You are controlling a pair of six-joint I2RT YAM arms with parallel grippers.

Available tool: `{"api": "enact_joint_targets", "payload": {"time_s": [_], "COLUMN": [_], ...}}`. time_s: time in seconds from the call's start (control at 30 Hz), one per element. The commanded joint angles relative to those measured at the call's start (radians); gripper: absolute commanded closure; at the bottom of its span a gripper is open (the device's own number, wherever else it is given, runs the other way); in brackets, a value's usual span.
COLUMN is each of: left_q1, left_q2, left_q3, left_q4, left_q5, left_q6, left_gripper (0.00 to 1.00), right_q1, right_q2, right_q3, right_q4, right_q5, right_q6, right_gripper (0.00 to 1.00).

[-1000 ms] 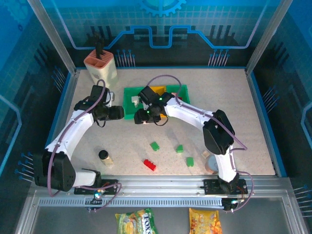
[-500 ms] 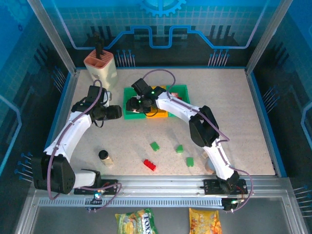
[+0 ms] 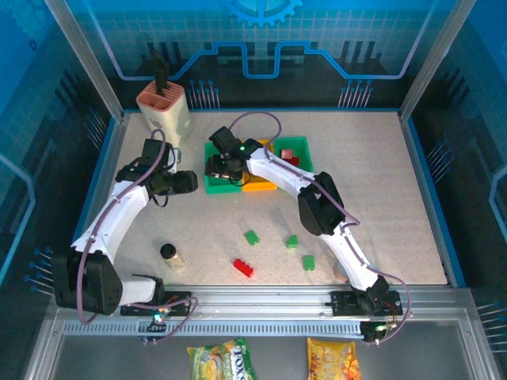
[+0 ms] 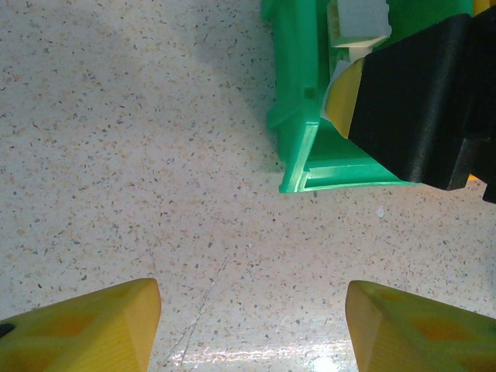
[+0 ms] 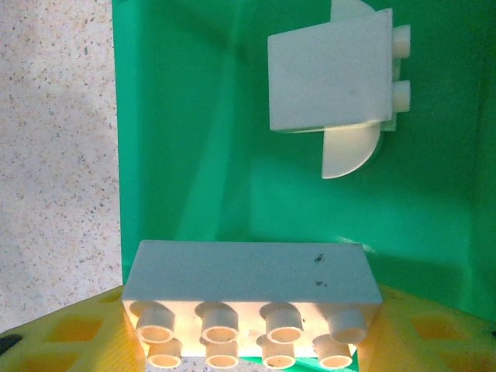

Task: Sort the legos into containers by color
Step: Place the lego in the container.

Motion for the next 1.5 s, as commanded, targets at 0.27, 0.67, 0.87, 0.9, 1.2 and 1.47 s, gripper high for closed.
{"api": "enact_joint_targets", "payload": {"time_s": [0.27,0.67,0.87,0.9,1.2,1.47], "left_q1": [0.009,0.008,0.009,0.008,0.008,0.009], "left_q2": [-0.025,-0.024,-0.022,-0.022,-0.016,-0.010], "left_q3": [-0.018,-0.018,-0.017,-0.018,-0.018,-0.015], "left_q4": [0.014,0.015,0.015,0.015,0.013,0.011], "left_q5": [0.009,0.012,0.013,0.012,0.014,0.020], "left_q6": [-0.013,-0.013,-0.013,-0.013,-0.012,-0.012], "left_gripper": [0.34,0.34,0.34,0.34,0.34,0.34], "right_q1": [0.002,0.007,0.010,0.010,0.015,0.028], "right_q2": [-0.027,-0.069,-0.088,-0.092,-0.140,-0.220], "right_q3": [0.051,0.054,0.049,0.046,0.020,-0.056], "right_q4": [-0.062,-0.080,-0.087,-0.086,-0.090,-0.169], "right_q5": [0.082,0.128,0.157,0.159,0.136,0.123], "right_q6": [0.011,0.001,-0.006,-0.007,-0.050,-0.152], "right_gripper": [0.28,0.21,0.18,0.18,0.21,0.25]}}
